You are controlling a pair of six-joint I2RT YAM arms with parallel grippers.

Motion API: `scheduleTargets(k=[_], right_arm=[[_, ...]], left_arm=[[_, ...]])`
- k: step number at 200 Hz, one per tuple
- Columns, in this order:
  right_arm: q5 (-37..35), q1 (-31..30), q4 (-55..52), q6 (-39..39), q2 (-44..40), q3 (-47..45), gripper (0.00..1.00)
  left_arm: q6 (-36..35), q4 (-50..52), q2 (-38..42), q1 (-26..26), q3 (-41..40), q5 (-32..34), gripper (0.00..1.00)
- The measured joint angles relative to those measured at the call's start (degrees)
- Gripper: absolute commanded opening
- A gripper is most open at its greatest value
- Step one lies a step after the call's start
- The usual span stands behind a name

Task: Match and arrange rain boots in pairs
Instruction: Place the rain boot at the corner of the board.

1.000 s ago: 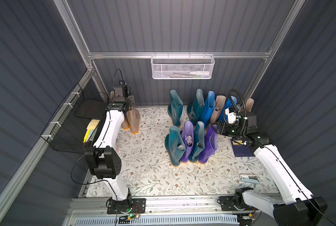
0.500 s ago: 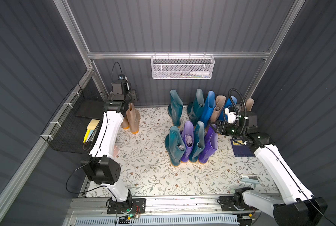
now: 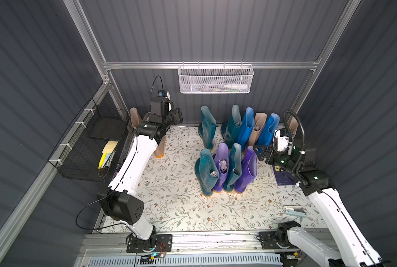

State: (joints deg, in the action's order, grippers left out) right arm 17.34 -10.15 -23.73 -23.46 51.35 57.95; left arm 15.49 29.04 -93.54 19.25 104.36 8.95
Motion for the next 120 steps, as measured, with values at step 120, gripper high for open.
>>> scheduleTargets(k=[120], right_arm=[[-5.1,0.0,-3.0,-0.8,-5.4,-1.4,0.81]], left_arm=[[2.6,-0.2,-14.9,9.6,12.9,-0.2,0.87]])
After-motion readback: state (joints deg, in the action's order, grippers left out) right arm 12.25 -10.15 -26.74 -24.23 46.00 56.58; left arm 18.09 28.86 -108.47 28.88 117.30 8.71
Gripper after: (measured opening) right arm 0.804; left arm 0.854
